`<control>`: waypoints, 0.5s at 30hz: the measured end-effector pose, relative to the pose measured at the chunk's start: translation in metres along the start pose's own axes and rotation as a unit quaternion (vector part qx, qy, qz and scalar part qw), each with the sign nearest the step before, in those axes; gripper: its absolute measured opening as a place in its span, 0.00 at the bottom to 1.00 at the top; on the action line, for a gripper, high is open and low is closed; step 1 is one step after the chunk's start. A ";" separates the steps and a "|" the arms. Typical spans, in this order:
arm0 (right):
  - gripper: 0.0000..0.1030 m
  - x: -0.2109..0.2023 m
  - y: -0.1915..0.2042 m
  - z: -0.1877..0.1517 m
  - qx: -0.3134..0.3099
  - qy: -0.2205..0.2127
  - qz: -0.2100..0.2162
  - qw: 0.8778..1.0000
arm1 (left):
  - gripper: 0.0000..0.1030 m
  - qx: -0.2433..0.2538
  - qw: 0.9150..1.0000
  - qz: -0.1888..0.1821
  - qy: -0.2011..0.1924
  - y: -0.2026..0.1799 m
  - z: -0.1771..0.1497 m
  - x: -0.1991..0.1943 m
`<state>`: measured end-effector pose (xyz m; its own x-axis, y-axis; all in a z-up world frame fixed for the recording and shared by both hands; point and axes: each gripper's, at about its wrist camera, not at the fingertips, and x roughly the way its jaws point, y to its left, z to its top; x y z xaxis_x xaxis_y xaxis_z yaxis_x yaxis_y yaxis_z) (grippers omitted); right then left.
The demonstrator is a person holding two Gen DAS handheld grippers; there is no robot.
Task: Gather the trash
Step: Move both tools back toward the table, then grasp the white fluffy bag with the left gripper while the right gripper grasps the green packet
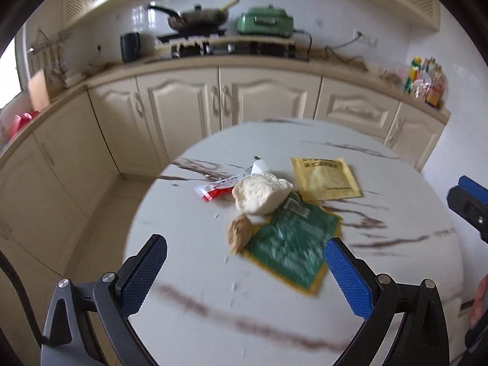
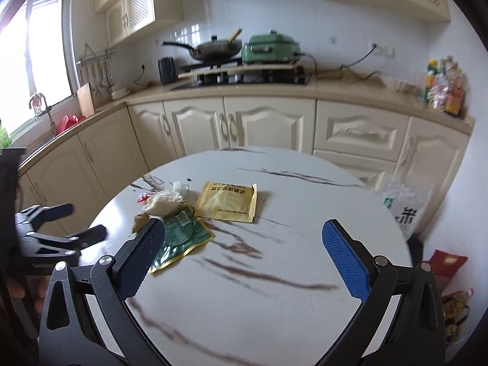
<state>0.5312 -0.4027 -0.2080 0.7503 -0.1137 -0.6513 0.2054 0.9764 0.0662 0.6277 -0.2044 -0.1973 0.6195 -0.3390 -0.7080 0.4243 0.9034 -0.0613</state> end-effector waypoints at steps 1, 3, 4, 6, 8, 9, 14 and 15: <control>1.00 0.011 -0.004 0.004 0.004 0.011 0.007 1.000 | 0.99 0.002 1.000 -0.002 0.013 0.002 0.012 0.016; 1.00 0.037 -0.015 0.010 0.019 0.035 0.024 0.999 | 0.99 0.014 0.999 -0.001 0.042 0.005 0.024 0.036; 1.00 0.049 -0.020 0.013 0.023 0.045 0.023 0.998 | 0.98 0.019 0.999 -0.005 0.050 0.007 0.031 0.050; 1.00 0.065 -0.025 0.016 0.024 0.058 0.023 0.998 | 0.98 0.026 0.998 -0.007 0.061 0.008 0.045 0.068; 1.00 0.078 -0.030 0.018 0.026 0.069 0.018 0.997 | 0.96 0.027 0.997 0.004 0.070 0.010 0.051 0.084; 1.00 0.085 -0.033 0.020 0.026 0.073 0.016 0.997 | 0.95 0.030 0.997 0.002 0.074 0.011 0.054 0.090; 1.00 0.105 -0.032 0.023 0.018 0.084 0.007 0.996 | 0.82 0.037 0.995 -0.012 0.087 0.014 0.067 0.116; 1.00 0.108 -0.030 0.023 0.015 0.086 0.006 0.996 | 0.72 0.043 0.995 -0.014 0.087 0.013 0.068 0.120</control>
<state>0.6205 -0.4484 -0.2632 0.6351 -0.0656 -0.7697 0.2168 0.9715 0.0961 0.7529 -0.2516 -0.2351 0.4856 -0.3066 -0.8186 0.4995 0.8658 -0.0280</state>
